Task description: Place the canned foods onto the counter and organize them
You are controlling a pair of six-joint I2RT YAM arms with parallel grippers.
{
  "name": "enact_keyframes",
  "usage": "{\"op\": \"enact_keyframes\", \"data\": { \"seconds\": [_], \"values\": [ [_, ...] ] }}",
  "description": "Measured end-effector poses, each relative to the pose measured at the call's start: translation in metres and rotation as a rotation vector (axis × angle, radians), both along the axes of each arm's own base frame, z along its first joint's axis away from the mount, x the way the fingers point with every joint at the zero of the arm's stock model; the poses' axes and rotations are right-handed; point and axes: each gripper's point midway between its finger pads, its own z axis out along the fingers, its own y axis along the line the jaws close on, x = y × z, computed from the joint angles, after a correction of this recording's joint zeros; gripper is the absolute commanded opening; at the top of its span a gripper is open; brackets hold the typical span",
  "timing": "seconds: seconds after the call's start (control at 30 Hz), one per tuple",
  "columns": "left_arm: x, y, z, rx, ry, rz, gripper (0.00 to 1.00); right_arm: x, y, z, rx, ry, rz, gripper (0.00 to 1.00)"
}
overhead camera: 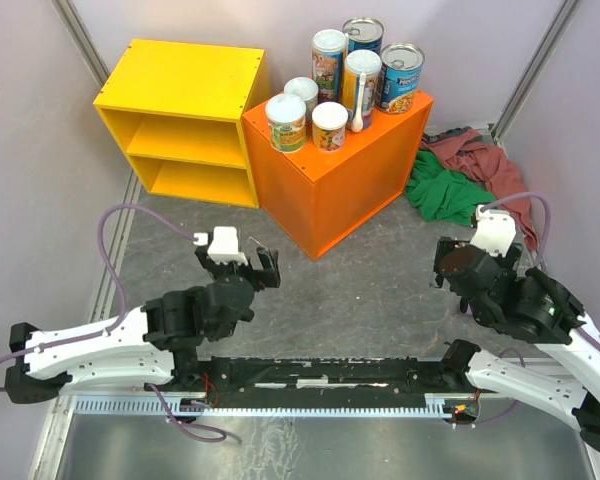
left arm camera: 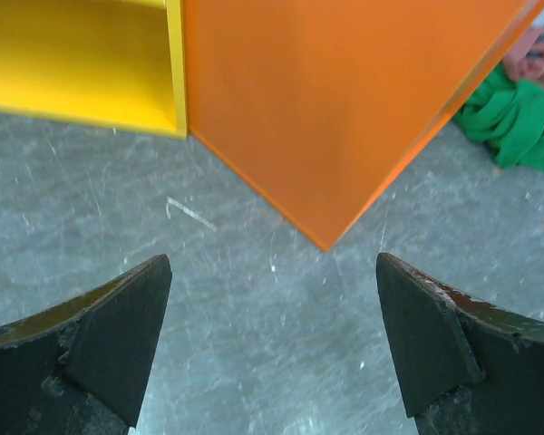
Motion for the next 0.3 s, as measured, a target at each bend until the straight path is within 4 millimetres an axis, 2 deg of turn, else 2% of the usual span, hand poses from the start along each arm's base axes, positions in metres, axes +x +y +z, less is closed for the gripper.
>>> {"op": "enact_keyframes", "data": {
  "seconds": [0.17, 0.3],
  "values": [
    [-0.015, 0.004, -0.051, 0.009, 0.043, -0.002, 0.99, 0.0, 0.001, -0.007, -0.013, 0.014, 0.004, 1.0],
    [-0.019, 0.011, -0.07, 0.007, 0.051, 0.023, 0.99, 0.001, 0.003, -0.012, -0.026, 0.023, 0.017, 0.99]
  ]
}}
